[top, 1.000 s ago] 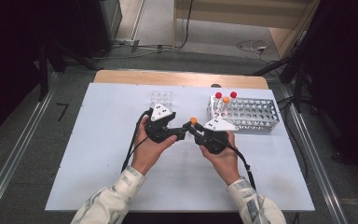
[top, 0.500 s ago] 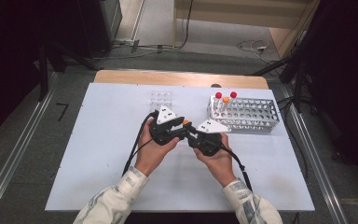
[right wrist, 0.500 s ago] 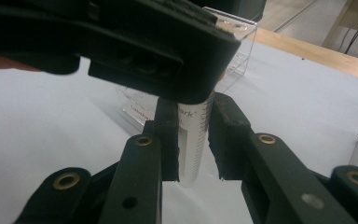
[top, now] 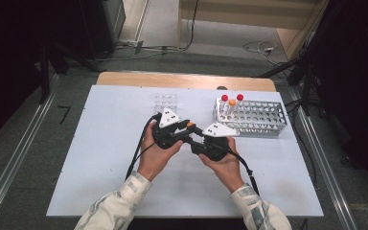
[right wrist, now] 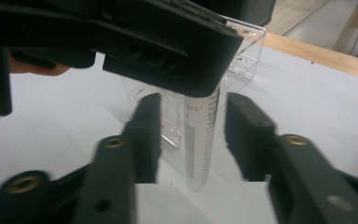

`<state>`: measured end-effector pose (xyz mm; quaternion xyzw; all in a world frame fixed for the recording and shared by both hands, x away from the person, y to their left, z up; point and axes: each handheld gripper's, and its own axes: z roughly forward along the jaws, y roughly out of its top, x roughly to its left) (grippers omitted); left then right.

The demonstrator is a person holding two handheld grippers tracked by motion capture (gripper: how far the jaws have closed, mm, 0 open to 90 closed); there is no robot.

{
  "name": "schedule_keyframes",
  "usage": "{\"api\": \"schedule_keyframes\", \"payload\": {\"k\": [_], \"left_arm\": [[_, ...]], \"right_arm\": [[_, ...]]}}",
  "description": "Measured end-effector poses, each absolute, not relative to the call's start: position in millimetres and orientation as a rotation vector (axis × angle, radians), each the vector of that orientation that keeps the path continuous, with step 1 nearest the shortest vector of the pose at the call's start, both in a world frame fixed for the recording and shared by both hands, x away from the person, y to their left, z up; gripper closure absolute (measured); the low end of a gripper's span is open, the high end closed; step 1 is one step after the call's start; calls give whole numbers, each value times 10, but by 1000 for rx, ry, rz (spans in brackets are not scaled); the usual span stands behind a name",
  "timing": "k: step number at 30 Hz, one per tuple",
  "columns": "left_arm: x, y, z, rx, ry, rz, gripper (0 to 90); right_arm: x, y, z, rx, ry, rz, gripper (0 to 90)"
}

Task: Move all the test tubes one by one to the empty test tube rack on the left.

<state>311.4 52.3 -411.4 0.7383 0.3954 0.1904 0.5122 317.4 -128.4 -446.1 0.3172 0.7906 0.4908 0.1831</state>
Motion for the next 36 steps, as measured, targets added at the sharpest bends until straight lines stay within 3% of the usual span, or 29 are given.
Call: {"api": "schedule_keyframes", "payload": {"k": [5, 9, 22, 36], "left_arm": [[3114, 647, -4046, 1750, 972, 465, 711], [3100, 761, -3974, 1725, 992, 477, 711], [3085, 1093, -3746, 1676, 1050, 526, 711], [3341, 1203, -3651, 1637, 1131, 605, 711]], "right_arm": [[3137, -1312, -4450, 882, 2239, 1408, 326], [3130, -1355, -4453, 887, 2238, 1416, 291], [3160, -1486, -4441, 940, 2213, 1405, 282], [3185, -1547, -4435, 962, 2204, 1403, 268]]}}
